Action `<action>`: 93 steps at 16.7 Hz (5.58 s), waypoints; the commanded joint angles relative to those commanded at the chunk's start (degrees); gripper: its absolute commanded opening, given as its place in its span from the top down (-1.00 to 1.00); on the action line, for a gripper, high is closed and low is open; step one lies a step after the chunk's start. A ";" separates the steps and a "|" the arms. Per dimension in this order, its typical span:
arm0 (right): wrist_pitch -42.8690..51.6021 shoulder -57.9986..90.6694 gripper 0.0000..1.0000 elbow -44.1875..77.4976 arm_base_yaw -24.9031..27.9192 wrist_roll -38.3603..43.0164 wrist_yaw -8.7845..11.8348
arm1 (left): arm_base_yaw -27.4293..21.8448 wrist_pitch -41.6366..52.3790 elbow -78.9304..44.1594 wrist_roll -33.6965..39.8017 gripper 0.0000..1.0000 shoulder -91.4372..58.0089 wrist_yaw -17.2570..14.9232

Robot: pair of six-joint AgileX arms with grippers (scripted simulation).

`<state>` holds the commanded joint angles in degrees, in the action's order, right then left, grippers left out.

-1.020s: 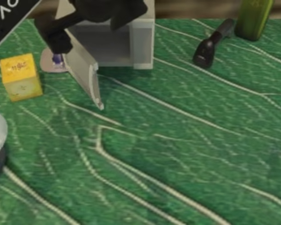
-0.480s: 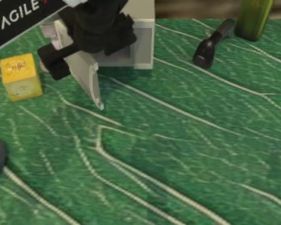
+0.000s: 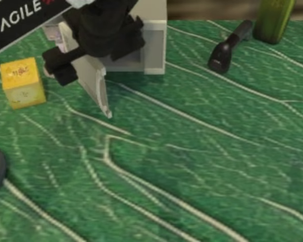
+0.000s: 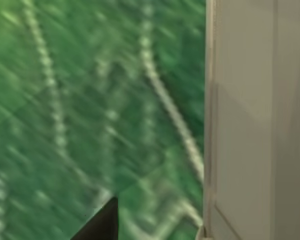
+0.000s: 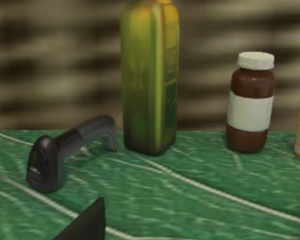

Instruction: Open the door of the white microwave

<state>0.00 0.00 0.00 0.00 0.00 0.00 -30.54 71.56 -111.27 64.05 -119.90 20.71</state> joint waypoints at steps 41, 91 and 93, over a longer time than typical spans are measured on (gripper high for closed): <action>0.00 0.00 -1.00 0.00 0.00 0.00 0.00 | 6.72 26.33 -31.80 -5.75 1.00 -15.25 -20.95; 0.00 0.00 -1.00 0.00 0.00 0.00 0.00 | 9.09 16.22 -12.44 -8.63 1.00 -6.03 -20.88; 0.00 0.00 -1.00 0.00 0.00 0.00 0.00 | 9.09 16.22 -12.44 -8.63 1.00 -6.03 -20.88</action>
<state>0.00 0.00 0.00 0.00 0.00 0.00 -21.44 87.78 -123.71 55.43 -125.93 -0.17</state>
